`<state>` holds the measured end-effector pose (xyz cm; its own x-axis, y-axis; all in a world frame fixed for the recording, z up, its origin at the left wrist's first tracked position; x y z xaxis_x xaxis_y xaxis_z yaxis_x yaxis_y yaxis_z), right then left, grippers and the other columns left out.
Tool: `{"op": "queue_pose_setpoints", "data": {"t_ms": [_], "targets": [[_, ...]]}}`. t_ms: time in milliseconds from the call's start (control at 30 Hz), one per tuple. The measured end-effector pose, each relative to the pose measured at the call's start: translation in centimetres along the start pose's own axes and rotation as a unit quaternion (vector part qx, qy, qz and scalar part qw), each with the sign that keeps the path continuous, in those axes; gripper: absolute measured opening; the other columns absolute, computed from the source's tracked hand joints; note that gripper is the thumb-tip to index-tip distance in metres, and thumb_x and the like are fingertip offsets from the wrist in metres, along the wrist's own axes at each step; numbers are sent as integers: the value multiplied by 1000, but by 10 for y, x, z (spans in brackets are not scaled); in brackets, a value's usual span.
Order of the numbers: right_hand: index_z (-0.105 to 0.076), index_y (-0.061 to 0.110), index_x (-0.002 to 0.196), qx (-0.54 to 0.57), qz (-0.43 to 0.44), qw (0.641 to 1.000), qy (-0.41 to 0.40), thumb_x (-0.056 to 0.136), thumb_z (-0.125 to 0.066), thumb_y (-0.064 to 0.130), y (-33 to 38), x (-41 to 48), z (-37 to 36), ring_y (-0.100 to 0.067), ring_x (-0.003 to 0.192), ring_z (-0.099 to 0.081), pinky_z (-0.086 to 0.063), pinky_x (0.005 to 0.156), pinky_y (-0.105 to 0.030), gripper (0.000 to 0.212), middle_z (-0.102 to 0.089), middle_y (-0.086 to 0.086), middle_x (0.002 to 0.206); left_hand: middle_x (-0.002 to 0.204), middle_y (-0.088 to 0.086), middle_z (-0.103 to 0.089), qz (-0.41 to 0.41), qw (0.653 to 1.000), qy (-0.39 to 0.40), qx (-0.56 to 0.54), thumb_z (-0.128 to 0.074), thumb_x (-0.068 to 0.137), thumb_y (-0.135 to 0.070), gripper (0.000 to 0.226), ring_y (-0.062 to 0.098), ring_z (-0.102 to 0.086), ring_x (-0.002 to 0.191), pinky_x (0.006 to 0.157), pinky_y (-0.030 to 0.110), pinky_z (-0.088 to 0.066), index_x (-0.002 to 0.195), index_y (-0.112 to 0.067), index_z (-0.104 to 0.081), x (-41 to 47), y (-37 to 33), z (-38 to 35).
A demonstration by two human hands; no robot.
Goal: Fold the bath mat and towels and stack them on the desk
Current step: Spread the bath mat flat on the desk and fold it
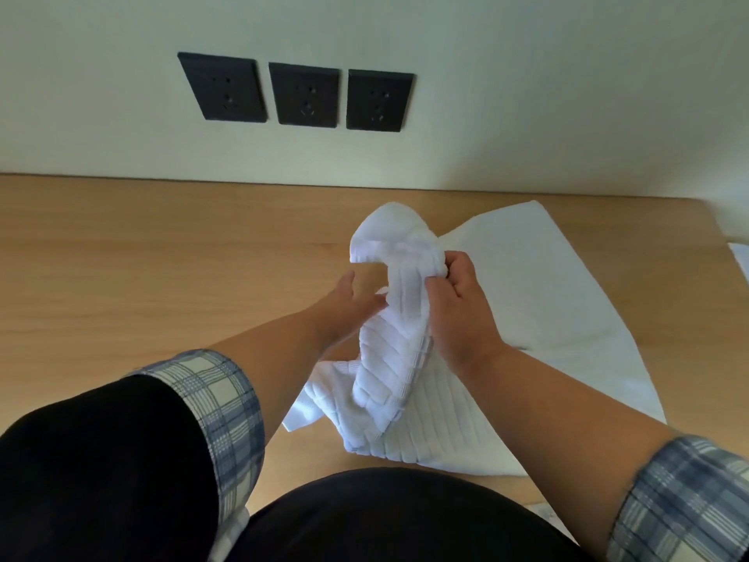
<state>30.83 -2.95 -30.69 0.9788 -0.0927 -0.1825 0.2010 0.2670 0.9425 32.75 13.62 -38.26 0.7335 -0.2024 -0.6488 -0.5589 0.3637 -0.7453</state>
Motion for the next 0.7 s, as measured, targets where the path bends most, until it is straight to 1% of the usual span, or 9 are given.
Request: {"op": "queue_pose_setpoints", "data": {"t_ms": [67, 133, 200, 300, 400, 500, 567, 633, 700], "targets": [[-60, 28, 99, 101, -101, 990, -17, 86, -50, 28, 4, 8, 0, -14, 87, -65, -54, 74, -31, 16, -67, 6, 93, 127, 7, -67, 83, 967, 106, -215, -61, 75, -74, 79, 25, -65, 114, 93, 43, -51, 136, -25, -51, 0, -2, 6], [-62, 19, 101, 211, -177, 961, -23, 85, -50, 22, 8, 15, 0, -22, 84, -67, -55, 71, -39, 20, -68, -2, 89, 114, 9, -72, 120, 928, 173, -308, -62, 80, -69, 66, 27, -69, 106, 89, 42, -55, 124, -20, -62, -3, -3, 6], [-63, 20, 101, 237, -191, 952, -33, 86, -52, 22, 6, 22, -2, -21, 85, -70, -59, 72, -39, 18, -71, 1, 89, 117, 13, -70, 96, 932, 135, -322, -70, 86, -49, 56, 29, -68, 108, 96, 46, -52, 128, -12, -61, 0, 0, 0], [-57, 36, 109, 89, -173, 981, -1, 85, -54, 43, -5, 27, -10, -17, 98, -67, -58, 76, -39, 25, -68, 7, 104, 104, 10, -73, 2, 959, -81, -273, -66, 93, -33, 24, 30, -71, 93, 79, 43, -59, 113, -20, -65, 2, -1, 8], [-44, 36, 140, -97, -110, 980, 134, 92, -51, 54, -25, 26, -26, -12, 121, -55, -45, 89, -29, 52, -56, 15, 130, 86, -6, -68, -52, 945, -291, -143, -60, 91, -46, 15, 17, -66, 76, 63, 29, -51, 99, -33, -60, -9, 0, 49], [-19, 31, 157, -348, -72, 890, 284, 95, -44, 63, -58, 21, -44, -17, 150, -18, -22, 118, -38, 73, -21, 4, 163, 81, -12, -62, -43, 921, -382, -58, -52, 87, -48, 14, 9, -59, 69, 54, 25, -40, 97, -38, -53, -19, 6, 94], [-15, 31, 158, -490, -43, 814, 308, 95, -42, 66, -73, 22, -50, -20, 153, 8, -9, 121, -51, 77, 4, 2, 167, 79, -12, -61, -23, 903, -427, -50, -49, 84, -45, 15, 10, -58, 66, 51, 24, -37, 97, -39, -52, -23, 12, 116], [-8, 33, 158, -543, -40, 785, 295, 93, -43, 67, -81, 29, -52, -22, 150, 21, -6, 119, -59, 81, 18, 3, 165, 80, -11, -60, 17, 897, -440, -35, -51, 84, -42, 24, 13, -58, 66, 53, 25, -40, 107, -35, -54, -24, 23, 131], [-1, 33, 158, -567, -52, 774, 277, 91, -46, 68, -85, 38, -50, -25, 149, 24, -6, 119, -62, 88, 24, 3, 164, 93, -4, -63, 51, 914, -400, -34, -57, 86, -46, 38, 20, -62, 79, 70, 33, -52, 119, -29, -56, -21, 37, 137]]}}
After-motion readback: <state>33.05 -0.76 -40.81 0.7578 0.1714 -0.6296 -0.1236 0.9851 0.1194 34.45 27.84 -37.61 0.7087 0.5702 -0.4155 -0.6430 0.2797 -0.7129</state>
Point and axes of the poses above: each hand's wrist, its own x-axis towards the middle knuckle, its own z-axis out of the back of the hand, y = z × x, the point moved 1 cm from there along x, towards the middle knuckle
